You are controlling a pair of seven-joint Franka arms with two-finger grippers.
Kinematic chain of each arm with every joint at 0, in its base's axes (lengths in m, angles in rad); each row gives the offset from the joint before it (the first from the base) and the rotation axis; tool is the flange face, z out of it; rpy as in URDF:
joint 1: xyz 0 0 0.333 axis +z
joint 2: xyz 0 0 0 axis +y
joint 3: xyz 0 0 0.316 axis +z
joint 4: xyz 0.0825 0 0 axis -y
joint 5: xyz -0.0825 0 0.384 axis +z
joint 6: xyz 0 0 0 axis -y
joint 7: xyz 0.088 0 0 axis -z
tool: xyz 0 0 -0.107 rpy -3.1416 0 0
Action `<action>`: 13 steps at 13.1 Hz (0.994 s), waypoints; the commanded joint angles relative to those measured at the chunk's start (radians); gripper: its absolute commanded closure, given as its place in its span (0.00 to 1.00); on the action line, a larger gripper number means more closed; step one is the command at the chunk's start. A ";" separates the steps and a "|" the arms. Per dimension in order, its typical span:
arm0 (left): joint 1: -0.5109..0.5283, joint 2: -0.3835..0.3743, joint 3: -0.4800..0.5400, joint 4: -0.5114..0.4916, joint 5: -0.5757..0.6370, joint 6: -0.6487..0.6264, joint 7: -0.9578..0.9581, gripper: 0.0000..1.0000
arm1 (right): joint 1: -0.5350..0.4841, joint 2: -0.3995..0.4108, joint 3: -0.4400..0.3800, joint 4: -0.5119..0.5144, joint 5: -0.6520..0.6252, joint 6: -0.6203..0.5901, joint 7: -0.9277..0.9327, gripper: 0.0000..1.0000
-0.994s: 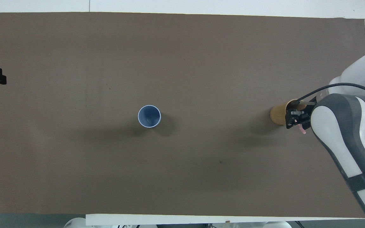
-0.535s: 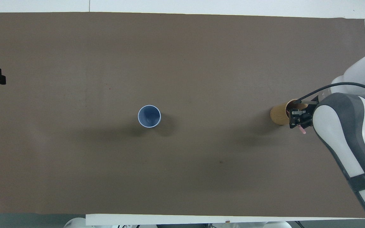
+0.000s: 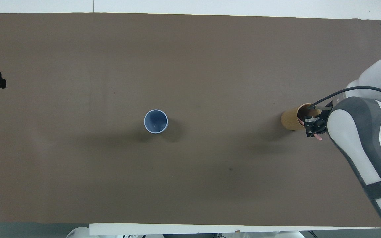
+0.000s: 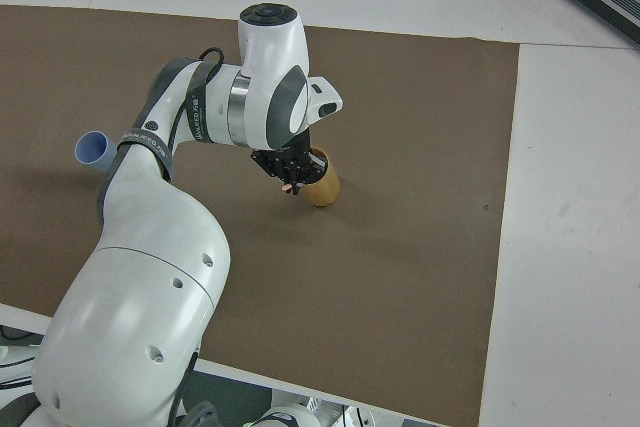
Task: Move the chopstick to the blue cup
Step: 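Lift the pink chopstick out of the tan tube with the right gripper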
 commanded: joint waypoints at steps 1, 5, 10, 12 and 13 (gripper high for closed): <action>0.003 -0.007 0.001 0.005 -0.005 -0.020 -0.004 0.00 | -0.016 0.032 0.001 0.155 -0.002 -0.163 -0.024 1.00; 0.003 -0.007 0.000 0.005 -0.005 -0.020 -0.004 0.00 | -0.004 0.034 0.006 0.451 -0.036 -0.472 -0.029 1.00; 0.003 -0.007 0.001 0.005 -0.005 -0.019 -0.004 0.00 | 0.066 0.032 0.012 0.627 0.161 -0.588 -0.075 1.00; 0.003 -0.007 0.001 0.004 -0.005 -0.020 -0.004 0.00 | 0.124 0.018 0.012 0.575 0.305 -0.557 -0.015 1.00; 0.003 -0.007 0.001 0.004 -0.005 -0.019 -0.004 0.00 | 0.149 0.006 0.013 0.549 0.374 -0.498 0.111 1.00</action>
